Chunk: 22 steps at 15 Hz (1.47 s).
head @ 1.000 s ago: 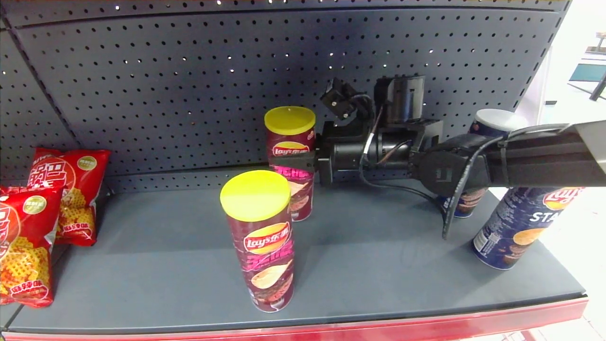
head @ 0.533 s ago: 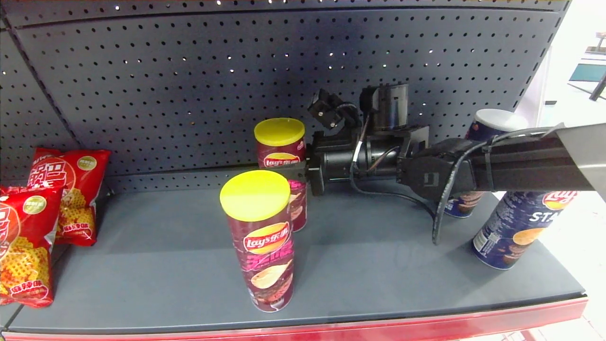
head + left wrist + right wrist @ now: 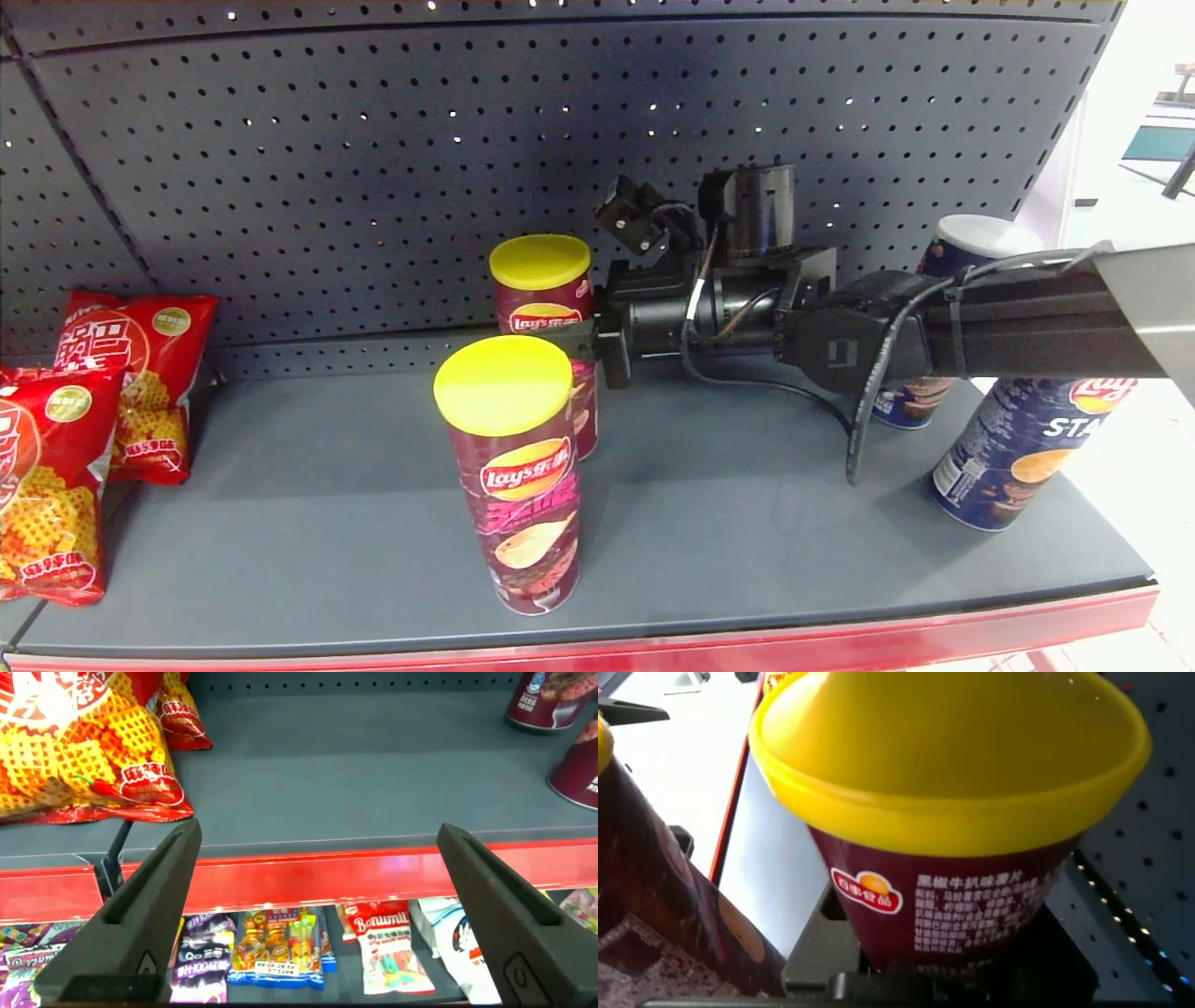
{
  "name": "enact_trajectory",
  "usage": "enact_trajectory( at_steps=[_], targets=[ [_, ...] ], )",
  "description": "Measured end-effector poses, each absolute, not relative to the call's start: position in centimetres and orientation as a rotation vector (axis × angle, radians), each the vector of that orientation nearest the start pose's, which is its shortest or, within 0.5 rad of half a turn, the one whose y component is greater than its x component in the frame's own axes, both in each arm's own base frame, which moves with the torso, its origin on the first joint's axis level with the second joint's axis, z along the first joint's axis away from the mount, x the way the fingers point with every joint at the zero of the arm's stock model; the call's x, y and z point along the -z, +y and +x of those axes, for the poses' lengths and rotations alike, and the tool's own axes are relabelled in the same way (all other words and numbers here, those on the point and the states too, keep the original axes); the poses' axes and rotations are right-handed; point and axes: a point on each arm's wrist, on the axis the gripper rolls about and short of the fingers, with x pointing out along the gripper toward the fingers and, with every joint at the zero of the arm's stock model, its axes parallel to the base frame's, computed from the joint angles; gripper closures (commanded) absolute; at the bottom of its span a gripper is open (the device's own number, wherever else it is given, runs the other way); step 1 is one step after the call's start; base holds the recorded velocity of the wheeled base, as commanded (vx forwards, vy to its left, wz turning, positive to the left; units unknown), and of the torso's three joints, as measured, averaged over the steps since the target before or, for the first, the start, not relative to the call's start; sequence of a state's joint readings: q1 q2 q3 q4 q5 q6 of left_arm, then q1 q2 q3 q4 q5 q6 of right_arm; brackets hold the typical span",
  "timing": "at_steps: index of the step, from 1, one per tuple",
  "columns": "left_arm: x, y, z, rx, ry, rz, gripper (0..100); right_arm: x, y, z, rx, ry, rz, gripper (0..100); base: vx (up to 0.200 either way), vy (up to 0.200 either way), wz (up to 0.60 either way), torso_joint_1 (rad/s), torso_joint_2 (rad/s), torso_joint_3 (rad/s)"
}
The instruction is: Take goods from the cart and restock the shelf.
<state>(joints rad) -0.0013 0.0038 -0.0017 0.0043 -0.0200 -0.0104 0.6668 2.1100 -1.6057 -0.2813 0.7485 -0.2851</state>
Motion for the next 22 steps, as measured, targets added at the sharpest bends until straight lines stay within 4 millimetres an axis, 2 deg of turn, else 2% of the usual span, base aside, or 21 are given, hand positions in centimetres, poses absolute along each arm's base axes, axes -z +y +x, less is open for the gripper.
enact_trajectory(
  at_steps=[6,7,12,15,19,22],
  targets=[
    [-7.6,0.0,-2.3,0.021,0.006,-0.011,0,-20.6,28.6,33.0,-1.445,0.077,-0.224,100,0.0,0.0,0.0,0.0,0.0,0.0],
    [-7.6,0.0,-2.3,0.021,0.007,-0.01,0,-20.5,28.6,33.0,-1.445,0.081,-0.224,0,0.0,0.0,0.0,0.0,0.0,0.0],
    [-7.6,0.0,-2.3,0.021,0.007,-0.01,0,-19.8,28.3,32.9,-1.445,0.116,-0.223,0,0.0,0.0,0.0,0.0,0.0,0.0],
    [-7.6,0.0,-2.3,0.022,0.007,-0.011,0,-19.5,27.2,33.3,-1.422,0.133,-0.222,0,0.0,0.0,0.0,0.0,0.0,0.0],
    [-7.6,0.0,-2.3,0.021,0.007,-0.01,0,-19.8,24.1,33.4,-1.367,0.158,-0.218,0,0.0,0.0,0.0,0.0,0.0,0.0],
    [-7.6,0.0,-2.3,0.021,0.007,-0.011,0,-20.1,21.6,32.4,-1.33,0.179,-0.213,0,0.0,0.0,0.0,0.0,0.0,0.0]
  ],
)
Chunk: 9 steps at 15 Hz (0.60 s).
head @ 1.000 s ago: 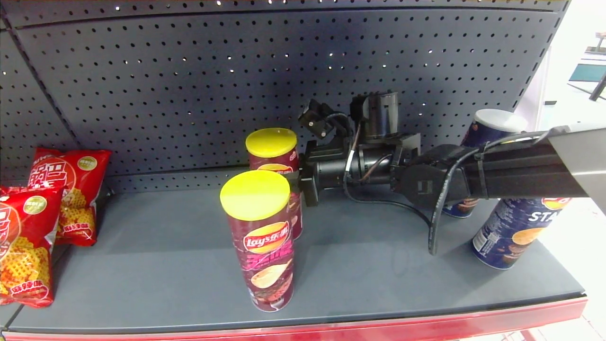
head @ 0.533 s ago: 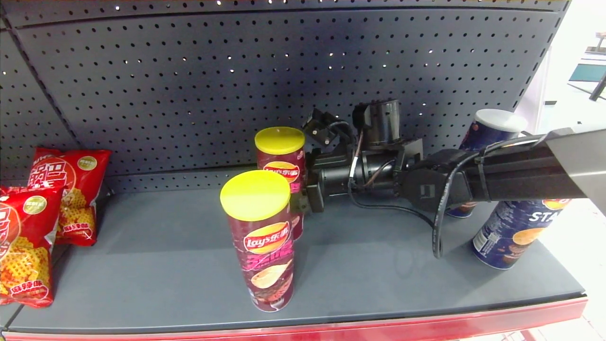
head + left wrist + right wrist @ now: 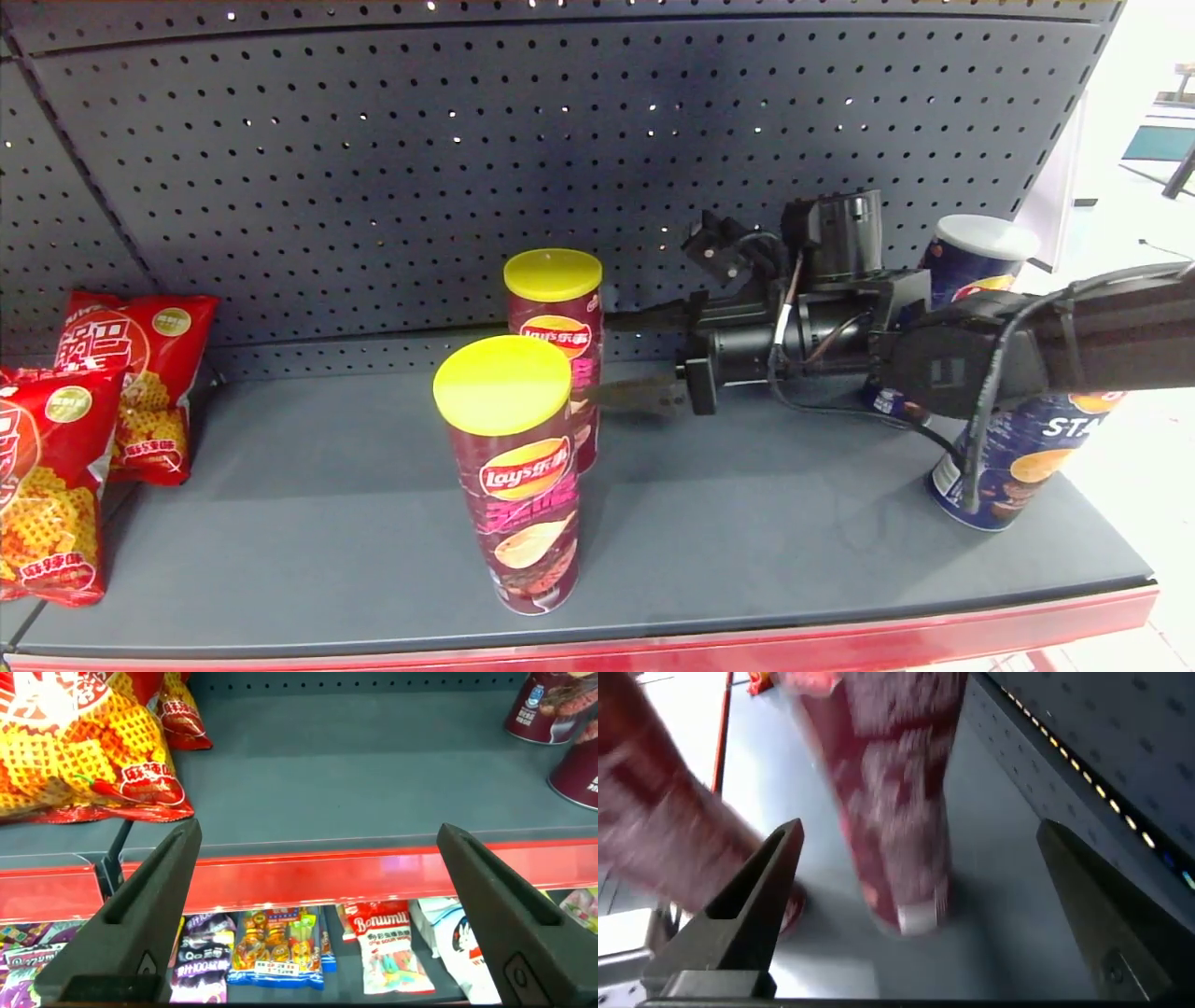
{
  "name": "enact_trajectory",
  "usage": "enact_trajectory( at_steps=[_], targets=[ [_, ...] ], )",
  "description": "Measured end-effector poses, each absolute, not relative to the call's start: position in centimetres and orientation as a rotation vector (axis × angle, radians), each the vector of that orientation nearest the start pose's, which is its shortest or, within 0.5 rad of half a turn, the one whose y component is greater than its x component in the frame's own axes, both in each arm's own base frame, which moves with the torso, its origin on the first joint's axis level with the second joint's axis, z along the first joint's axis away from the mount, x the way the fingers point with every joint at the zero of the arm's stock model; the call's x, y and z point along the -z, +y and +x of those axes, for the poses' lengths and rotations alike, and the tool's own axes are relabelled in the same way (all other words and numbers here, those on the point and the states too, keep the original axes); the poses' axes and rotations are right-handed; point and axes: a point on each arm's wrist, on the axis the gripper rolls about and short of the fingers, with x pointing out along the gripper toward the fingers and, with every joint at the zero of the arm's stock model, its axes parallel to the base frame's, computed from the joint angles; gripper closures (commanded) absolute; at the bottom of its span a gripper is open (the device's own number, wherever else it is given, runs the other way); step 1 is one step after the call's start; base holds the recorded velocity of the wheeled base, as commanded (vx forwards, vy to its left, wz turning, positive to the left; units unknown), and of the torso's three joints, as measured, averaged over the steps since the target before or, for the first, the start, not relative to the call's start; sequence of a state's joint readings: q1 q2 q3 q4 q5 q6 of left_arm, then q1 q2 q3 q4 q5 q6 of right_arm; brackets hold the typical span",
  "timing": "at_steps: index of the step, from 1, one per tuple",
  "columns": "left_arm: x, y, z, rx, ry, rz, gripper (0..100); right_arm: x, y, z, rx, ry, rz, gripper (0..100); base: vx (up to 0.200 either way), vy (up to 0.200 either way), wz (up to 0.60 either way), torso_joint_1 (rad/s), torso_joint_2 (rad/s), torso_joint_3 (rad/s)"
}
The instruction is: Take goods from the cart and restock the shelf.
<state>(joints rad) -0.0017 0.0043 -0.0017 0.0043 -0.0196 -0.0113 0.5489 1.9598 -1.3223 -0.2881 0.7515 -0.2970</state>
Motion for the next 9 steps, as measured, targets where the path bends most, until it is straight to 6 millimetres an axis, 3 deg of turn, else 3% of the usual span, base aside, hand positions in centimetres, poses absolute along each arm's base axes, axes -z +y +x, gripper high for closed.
enact_trajectory(
  at_steps=[5,9],
  targets=[
    [-7.6,0.0,-2.3,0.021,0.007,-0.011,0,-21.6,18.8,29.1,-1.347,0.143,-0.243,0,0.0,0.0,0.0,0.0,0.0,0.0],
    [-7.6,0.0,-2.3,0.021,0.008,-0.01,0,-22.0,19.0,26.4,-1.398,0.133,-0.253,0,0.0,0.0,0.0,0.0,0.0,0.0]
  ],
)
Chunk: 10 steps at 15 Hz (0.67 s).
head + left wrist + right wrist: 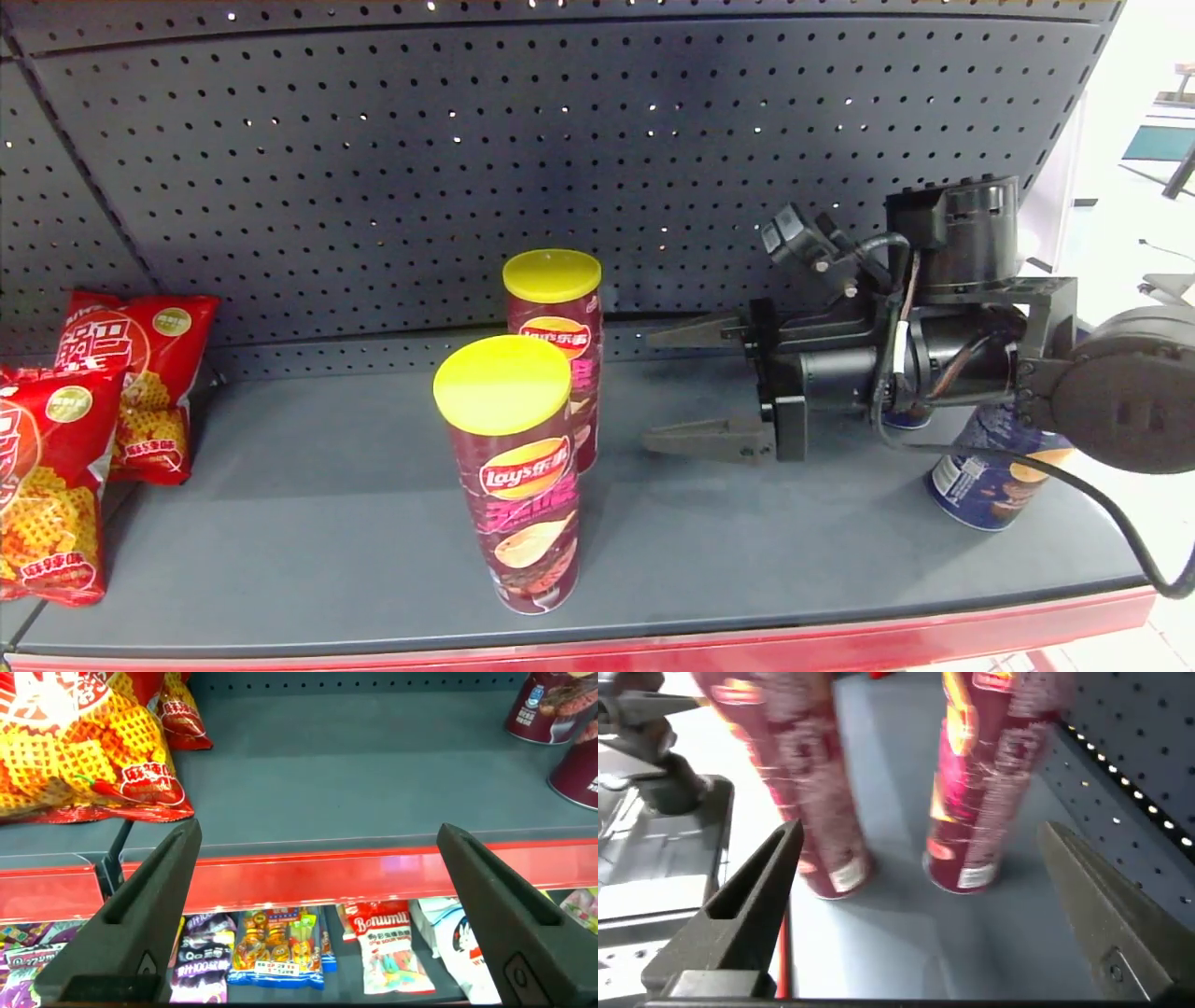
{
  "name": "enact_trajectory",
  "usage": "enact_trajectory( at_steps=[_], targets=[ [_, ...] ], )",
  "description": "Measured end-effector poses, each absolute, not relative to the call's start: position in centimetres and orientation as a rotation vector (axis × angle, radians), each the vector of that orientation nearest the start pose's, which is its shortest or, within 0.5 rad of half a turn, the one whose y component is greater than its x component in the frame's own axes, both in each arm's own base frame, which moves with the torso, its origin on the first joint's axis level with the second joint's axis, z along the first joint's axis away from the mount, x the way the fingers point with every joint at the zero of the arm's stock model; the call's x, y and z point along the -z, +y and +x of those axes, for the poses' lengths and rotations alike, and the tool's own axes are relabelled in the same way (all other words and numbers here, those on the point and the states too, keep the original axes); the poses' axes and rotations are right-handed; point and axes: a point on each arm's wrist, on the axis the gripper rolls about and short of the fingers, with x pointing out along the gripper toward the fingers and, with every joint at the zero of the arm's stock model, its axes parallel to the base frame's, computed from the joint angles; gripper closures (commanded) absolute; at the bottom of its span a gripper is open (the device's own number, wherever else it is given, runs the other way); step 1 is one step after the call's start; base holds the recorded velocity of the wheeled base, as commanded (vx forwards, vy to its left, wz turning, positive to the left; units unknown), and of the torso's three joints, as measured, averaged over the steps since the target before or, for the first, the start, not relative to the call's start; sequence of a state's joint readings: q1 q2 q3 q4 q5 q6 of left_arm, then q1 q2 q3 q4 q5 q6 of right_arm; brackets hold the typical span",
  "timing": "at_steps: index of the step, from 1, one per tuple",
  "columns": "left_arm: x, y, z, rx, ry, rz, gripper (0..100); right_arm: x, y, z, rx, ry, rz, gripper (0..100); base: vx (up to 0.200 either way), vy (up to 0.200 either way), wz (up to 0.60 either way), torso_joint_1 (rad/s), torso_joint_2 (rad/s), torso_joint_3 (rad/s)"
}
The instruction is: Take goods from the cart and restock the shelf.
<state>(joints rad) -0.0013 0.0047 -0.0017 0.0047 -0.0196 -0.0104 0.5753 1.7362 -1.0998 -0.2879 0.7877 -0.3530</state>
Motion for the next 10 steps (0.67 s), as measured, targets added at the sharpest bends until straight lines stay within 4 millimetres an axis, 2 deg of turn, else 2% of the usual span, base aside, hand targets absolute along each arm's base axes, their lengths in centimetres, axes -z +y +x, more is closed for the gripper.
enact_trajectory(
  at_steps=[4,10],
  targets=[
    [-7.6,0.0,-2.3,0.021,0.007,-0.01,0,-22.3,20.3,24.5,-1.463,0.118,-0.262,0,0.0,0.0,0.0,0.0,0.0,0.0],
    [-7.6,0.0,-2.3,0.022,0.008,-0.011,0,-21.7,22.7,24.0,-1.527,0.122,-0.268,0,0.0,0.0,0.0,0.0,0.0,0.0]
  ],
)
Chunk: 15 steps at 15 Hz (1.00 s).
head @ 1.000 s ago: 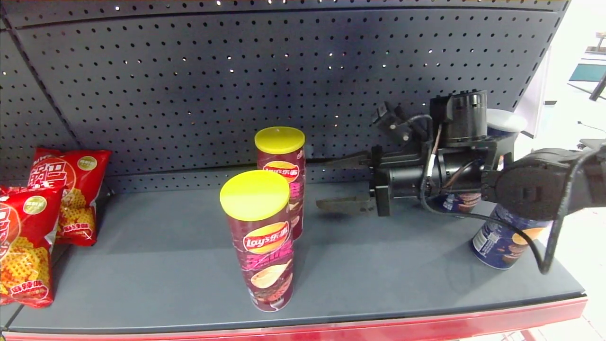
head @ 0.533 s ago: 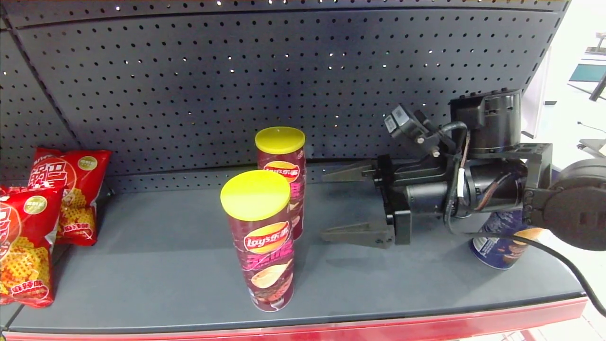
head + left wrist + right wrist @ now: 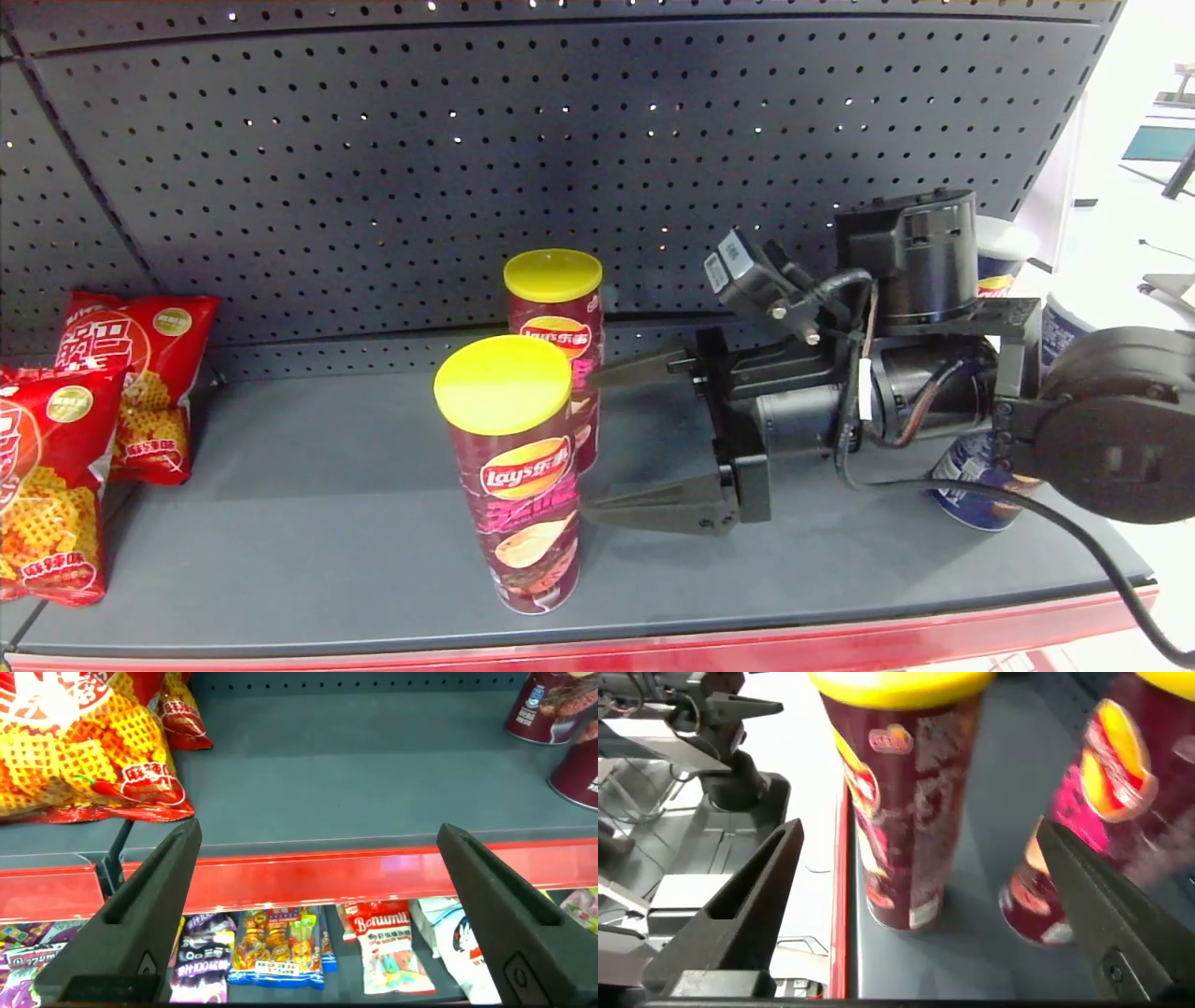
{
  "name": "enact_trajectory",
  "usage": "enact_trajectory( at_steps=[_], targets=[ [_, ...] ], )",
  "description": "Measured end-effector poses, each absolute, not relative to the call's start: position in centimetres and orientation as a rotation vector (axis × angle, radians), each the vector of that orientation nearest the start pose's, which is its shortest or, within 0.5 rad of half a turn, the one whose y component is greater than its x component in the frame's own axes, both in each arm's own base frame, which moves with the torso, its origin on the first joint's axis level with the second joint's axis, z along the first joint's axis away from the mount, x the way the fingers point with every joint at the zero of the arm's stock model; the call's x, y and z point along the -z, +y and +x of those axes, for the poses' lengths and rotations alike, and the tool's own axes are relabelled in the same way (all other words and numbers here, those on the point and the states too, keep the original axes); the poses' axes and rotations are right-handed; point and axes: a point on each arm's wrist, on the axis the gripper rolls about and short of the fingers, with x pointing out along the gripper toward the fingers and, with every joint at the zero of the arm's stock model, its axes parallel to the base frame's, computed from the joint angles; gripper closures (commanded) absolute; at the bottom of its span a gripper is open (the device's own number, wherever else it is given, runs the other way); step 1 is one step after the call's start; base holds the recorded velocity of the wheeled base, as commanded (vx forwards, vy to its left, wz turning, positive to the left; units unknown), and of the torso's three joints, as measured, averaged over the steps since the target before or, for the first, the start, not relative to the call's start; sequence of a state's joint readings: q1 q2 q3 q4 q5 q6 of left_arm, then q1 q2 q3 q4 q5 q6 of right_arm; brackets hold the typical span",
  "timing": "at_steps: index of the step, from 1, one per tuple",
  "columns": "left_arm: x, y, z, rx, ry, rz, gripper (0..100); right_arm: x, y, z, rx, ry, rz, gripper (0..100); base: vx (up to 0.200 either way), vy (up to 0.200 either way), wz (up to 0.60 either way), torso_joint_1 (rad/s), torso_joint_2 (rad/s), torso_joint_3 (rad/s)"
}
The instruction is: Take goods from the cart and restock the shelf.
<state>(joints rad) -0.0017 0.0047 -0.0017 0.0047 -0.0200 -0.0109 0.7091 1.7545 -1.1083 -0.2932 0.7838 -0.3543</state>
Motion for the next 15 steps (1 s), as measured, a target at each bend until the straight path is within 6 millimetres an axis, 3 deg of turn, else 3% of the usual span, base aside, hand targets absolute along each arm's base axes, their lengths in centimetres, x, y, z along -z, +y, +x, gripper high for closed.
enact_trajectory(
  at_steps=[8,15],
  targets=[
    [-7.6,0.0,-2.3,0.022,0.008,-0.011,0,-21.0,24.2,23.6,-1.568,0.152,-0.266,0,0.0,0.0,0.0,0.0,0.0,0.0],
    [-7.6,0.0,-2.3,0.021,0.008,-0.011,0,-20.5,23.3,21.9,-1.585,0.19,-0.263,0,0.0,0.0,0.0,0.0,0.0,0.0]
  ],
)
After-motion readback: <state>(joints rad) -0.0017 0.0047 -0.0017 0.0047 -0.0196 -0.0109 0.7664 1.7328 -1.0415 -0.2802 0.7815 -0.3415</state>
